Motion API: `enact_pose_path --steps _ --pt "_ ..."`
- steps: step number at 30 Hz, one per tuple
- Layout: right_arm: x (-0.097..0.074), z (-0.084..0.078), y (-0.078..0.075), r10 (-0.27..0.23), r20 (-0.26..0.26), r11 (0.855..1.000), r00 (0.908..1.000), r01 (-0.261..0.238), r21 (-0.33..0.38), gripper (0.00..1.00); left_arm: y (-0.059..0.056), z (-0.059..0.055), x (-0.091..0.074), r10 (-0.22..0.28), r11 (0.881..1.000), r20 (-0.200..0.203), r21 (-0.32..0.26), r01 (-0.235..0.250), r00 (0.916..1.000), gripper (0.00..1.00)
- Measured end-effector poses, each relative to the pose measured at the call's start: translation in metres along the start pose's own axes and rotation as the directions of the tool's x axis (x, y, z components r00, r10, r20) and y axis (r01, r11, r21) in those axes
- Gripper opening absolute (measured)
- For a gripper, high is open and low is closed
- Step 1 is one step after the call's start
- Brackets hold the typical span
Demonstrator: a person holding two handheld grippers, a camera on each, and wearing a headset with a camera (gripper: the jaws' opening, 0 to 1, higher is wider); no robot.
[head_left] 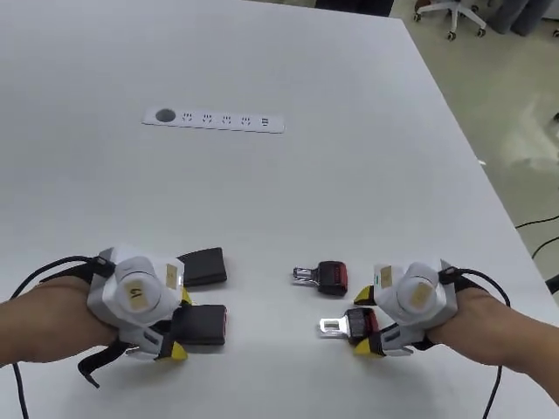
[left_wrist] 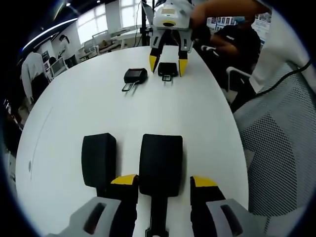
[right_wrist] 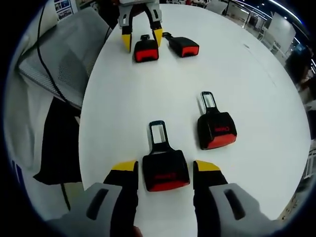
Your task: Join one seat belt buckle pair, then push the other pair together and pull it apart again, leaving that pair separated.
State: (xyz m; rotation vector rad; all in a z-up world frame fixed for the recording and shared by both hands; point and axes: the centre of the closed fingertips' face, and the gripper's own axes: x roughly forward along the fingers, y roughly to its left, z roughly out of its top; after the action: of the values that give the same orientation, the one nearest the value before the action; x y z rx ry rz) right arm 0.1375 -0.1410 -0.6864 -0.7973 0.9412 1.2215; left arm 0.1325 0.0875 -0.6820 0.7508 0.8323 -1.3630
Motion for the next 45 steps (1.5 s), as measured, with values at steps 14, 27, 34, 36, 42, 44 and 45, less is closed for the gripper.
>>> enact_pose_path --steps 14,27,34,36,42,44,45 --pt "-0.0003 -0.0049 -0.0012 0.026 -0.008 0.999 0.9996 -0.026 -0.024 0.34 0.0038 0.0011 0.0049 -0.015 0.999 -0.015 0.030 0.016 0.9998 0.40" --pt "0.0013 -0.0033 -0.0010 0.042 -0.032 0.997 0.9986 -0.044 -0.067 0.34 0.0053 0.0013 0.0044 -0.006 0.999 -0.023 0.033 0.007 0.9997 0.35" --pt "0.0022 -0.0037 -0.0019 0.044 -0.049 0.996 0.9978 -0.047 -0.070 0.33 0.0047 0.0014 0.0041 -0.004 0.999 -0.032 0.036 0.005 0.9995 0.34" --pt "0.0024 -0.0040 -0.0017 0.042 -0.049 0.996 0.9979 -0.045 -0.070 0.33 0.0040 0.0017 0.0040 -0.003 0.999 -0.032 0.038 0.004 0.9995 0.34" --pt "0.0034 -0.0043 -0.0011 0.043 -0.037 0.997 0.9984 -0.046 -0.069 0.33 0.0032 0.0019 0.0039 -0.001 0.999 -0.020 0.033 0.002 0.9998 0.34" --pt "0.0037 -0.0031 -0.0005 0.042 -0.034 0.998 0.9985 -0.044 -0.052 0.33 0.0028 0.0022 0.0038 0.003 1.000 -0.026 0.026 -0.002 0.9997 0.34" --pt "0.0038 -0.0032 -0.0003 0.041 -0.036 0.997 0.9985 -0.043 -0.057 0.33 0.0016 0.0027 0.0037 0.003 0.999 -0.027 0.037 -0.002 0.9996 0.34"
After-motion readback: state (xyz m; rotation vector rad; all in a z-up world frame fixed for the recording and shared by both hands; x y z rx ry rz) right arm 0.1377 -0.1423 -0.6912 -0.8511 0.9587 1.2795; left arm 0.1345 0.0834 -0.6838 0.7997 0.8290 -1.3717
